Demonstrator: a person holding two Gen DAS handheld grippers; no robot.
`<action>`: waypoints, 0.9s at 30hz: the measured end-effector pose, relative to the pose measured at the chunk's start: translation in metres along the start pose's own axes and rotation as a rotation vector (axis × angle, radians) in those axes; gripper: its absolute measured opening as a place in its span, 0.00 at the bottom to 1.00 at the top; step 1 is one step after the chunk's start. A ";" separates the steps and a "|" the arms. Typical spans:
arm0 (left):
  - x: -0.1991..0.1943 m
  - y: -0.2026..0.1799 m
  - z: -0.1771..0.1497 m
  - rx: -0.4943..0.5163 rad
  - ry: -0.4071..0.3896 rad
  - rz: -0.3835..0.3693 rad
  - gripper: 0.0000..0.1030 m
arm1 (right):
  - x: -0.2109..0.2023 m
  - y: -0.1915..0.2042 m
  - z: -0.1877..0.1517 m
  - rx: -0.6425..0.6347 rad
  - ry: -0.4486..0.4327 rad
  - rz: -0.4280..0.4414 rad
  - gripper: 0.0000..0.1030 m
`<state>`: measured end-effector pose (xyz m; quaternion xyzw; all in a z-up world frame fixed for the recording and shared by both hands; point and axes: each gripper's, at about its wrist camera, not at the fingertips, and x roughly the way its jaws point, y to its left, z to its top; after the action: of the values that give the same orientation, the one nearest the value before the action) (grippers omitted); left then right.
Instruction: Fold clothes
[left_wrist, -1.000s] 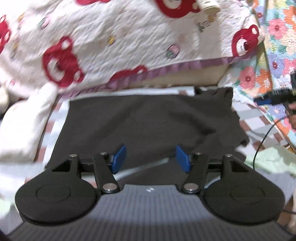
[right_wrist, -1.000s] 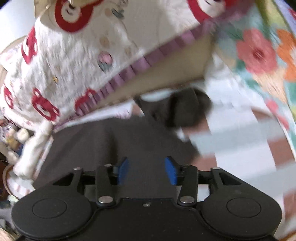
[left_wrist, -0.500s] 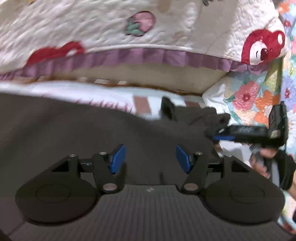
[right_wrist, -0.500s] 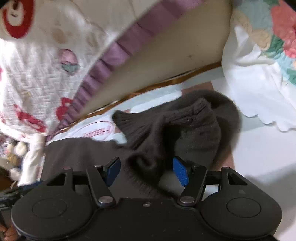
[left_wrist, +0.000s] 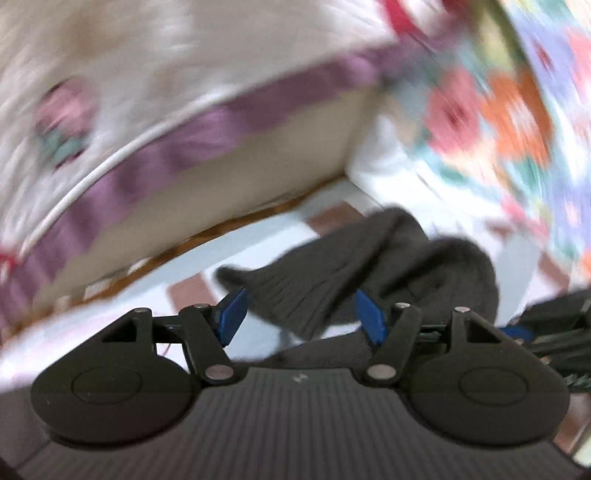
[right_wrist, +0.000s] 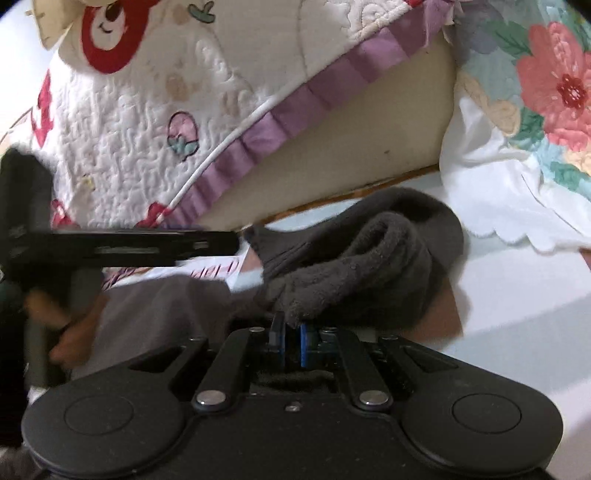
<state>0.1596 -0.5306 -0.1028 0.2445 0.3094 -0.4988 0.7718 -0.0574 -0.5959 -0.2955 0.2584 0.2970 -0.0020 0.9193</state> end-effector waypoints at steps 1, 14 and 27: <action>0.007 -0.008 0.001 0.053 0.007 0.025 0.63 | -0.001 -0.004 -0.004 0.007 0.014 -0.002 0.07; 0.083 -0.027 0.005 0.159 0.137 0.028 0.14 | -0.004 -0.013 -0.033 -0.046 0.055 0.003 0.07; -0.135 0.058 0.040 0.030 -0.284 0.256 0.12 | -0.016 0.009 -0.032 -0.145 0.025 -0.006 0.47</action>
<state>0.1801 -0.4524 0.0261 0.2206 0.1563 -0.4304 0.8612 -0.0861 -0.5753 -0.3046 0.1904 0.3086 0.0198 0.9317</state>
